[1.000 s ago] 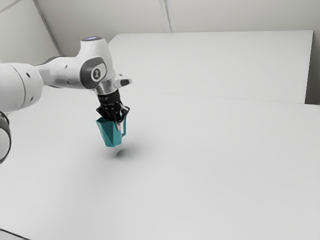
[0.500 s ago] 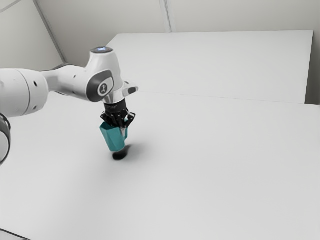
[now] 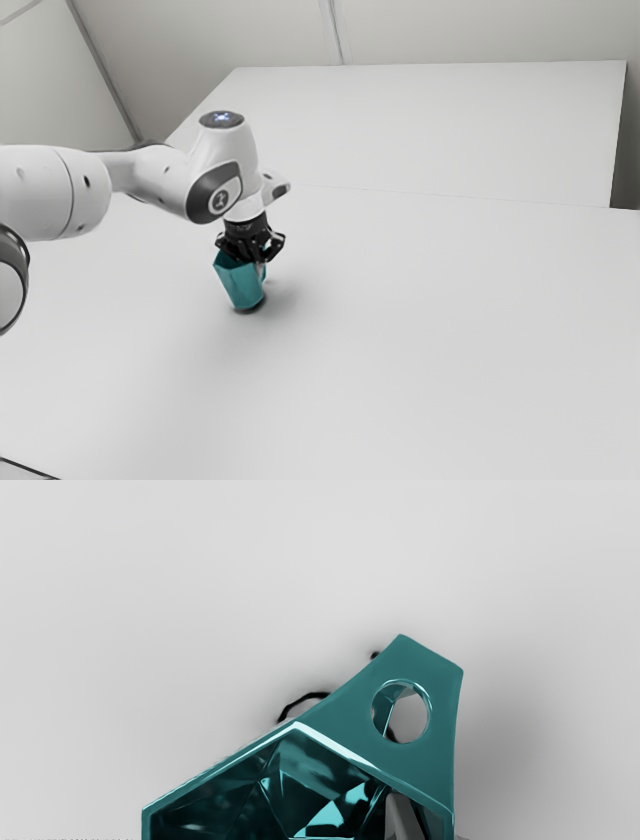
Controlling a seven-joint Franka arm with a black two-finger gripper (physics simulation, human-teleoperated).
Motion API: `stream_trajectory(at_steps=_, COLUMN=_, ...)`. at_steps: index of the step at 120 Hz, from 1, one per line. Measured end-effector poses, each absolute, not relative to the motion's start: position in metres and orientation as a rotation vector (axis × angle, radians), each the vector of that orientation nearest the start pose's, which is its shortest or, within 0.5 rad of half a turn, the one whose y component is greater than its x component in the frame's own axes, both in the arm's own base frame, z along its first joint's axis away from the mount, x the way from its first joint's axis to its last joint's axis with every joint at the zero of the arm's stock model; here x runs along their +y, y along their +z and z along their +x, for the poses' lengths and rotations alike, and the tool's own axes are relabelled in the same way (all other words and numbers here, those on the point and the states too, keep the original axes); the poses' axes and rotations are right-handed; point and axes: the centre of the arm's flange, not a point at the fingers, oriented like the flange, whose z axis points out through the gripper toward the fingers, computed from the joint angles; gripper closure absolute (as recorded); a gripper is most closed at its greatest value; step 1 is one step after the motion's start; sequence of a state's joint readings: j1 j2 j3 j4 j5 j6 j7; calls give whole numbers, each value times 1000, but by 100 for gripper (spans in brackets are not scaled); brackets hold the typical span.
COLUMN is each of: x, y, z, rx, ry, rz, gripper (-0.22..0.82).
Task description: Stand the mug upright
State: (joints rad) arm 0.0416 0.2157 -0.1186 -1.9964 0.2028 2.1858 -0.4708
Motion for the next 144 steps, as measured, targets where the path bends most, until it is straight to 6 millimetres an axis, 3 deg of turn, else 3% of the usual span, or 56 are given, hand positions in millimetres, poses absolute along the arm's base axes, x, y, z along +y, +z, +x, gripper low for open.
stream_trajectory(at_steps=26, x=-38, y=348, z=588, rx=-496, ry=-36, rz=-2964, gripper=76)
stream_trajectory(at_steps=43, x=-42, y=347, z=586, rx=-543, ry=-36, rz=-2963, gripper=50)
stream_trajectory(at_steps=55, x=-43, y=363, z=585, rx=-586, ry=-73, rz=-2966, gripper=31)
stream_trajectory(at_steps=76, x=-42, y=416, z=585, rx=-670, ry=-133, rz=-2977, gripper=14)
stream_trajectory(at_steps=88, x=-41, y=464, z=590, rx=-680, ry=-150, rz=-2986, gripper=9)
stream_trajectory(at_steps=95, x=-38, y=494, z=591, rx=-675, ry=-134, rz=-2997, gripper=6)
stream_trajectory(at_steps=109, x=-24, y=534, z=580, rx=-630, ry=-64, rz=-3010, gripper=4)
stream_trajectory(at_steps=144, x=-11, y=614, z=555, rx=-387, ry=-2, rz=-3072, gripper=1)
